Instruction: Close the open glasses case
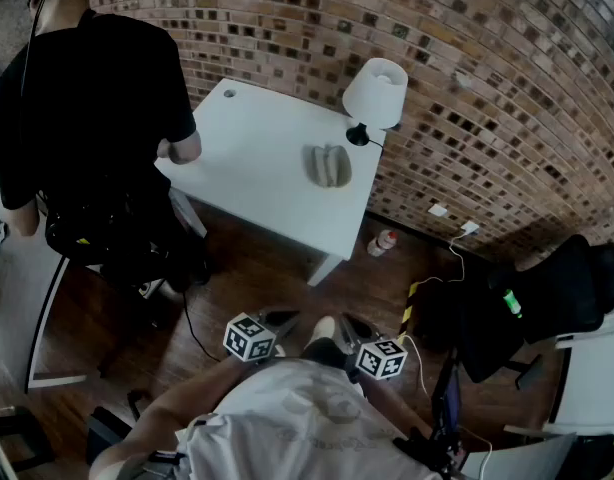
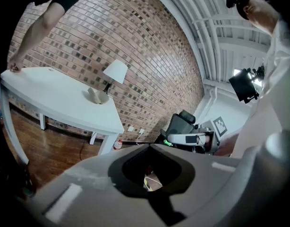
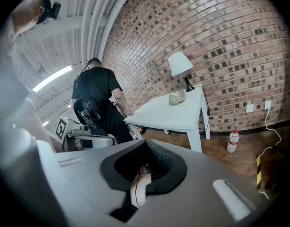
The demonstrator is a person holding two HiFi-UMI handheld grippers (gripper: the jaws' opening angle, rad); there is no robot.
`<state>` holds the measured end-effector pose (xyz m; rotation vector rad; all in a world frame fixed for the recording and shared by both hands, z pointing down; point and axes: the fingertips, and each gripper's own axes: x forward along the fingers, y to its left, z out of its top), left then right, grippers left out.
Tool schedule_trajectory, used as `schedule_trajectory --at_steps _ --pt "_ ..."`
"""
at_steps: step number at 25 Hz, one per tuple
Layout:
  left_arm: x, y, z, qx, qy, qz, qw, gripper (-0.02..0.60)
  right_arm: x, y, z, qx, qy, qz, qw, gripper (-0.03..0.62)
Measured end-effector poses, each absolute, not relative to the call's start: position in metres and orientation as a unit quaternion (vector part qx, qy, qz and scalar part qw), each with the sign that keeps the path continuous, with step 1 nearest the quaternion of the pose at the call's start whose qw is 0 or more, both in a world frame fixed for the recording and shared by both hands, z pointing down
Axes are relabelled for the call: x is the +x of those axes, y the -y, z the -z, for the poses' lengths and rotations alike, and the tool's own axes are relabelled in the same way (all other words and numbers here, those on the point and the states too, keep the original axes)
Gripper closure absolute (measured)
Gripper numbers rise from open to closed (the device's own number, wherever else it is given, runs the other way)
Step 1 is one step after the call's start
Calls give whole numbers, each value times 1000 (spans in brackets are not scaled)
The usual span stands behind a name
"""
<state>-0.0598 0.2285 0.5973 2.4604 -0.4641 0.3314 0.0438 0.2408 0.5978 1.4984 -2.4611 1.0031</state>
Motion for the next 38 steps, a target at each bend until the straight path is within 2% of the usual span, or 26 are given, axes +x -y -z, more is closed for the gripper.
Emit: schedule_trajectory --at_steps 8,26,38 --pt "-47 -195 -596 924 194 -130 304 580 59 -203 -595 478 813 -329 47 586" --pt "85 -127 -575 926 197 -161 280 580 188 -123 -587 468 816 -339 20 586" --pt "102 -70 -562 917 235 -170 273 580 200 -87 -584 448 827 -339 -1 586"
